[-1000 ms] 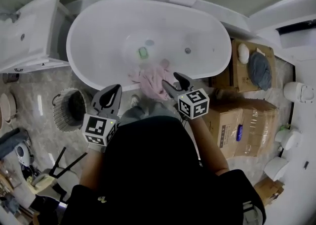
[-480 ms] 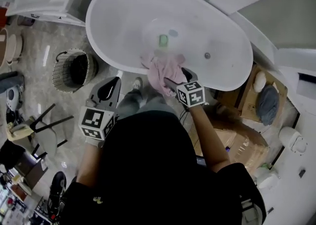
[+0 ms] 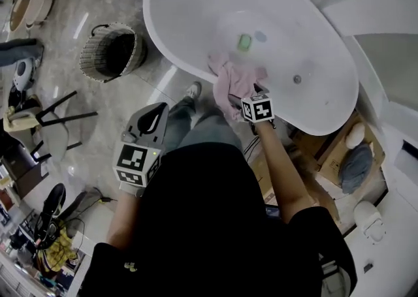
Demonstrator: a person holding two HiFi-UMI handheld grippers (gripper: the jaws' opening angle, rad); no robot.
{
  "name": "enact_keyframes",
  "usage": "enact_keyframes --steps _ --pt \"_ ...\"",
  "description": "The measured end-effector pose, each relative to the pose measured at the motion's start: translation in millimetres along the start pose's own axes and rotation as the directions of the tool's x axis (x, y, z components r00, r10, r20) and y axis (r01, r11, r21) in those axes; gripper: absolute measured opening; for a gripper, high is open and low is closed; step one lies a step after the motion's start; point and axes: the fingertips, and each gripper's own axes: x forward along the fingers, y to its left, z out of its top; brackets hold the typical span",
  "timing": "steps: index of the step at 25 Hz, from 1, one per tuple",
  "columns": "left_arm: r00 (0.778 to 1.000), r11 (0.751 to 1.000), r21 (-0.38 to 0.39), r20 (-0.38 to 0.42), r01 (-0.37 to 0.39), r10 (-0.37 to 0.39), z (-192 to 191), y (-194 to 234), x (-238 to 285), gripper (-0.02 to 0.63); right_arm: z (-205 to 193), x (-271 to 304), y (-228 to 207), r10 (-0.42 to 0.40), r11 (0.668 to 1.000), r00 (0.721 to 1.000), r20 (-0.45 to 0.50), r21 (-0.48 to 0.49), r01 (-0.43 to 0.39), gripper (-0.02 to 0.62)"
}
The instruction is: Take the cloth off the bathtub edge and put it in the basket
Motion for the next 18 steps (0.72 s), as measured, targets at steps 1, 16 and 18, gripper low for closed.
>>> enact_keyframes --steps 1,16,18 --pt "1.0 1.0 -0.007 -0.008 -0.011 0.011 -6 1 -1 0.014 -3 9 -2 0.0 1.0 1.0 -0.013 -0.002 0.0 0.48" --pt "0.987 0.984 -0.114 -0.099 -0.14 0.129 -67 36 -18 0.014 -53 114 -19 -0.019 0.998 0.966 -0.258 -0.062 0.003 0.508" --pt "0.985 0.981 -0.119 -0.102 -0.152 0.14 -66 39 -18 0.014 -55 122 -19 -0.013 0.998 0.964 -0.267 -0.057 -0.002 0.508"
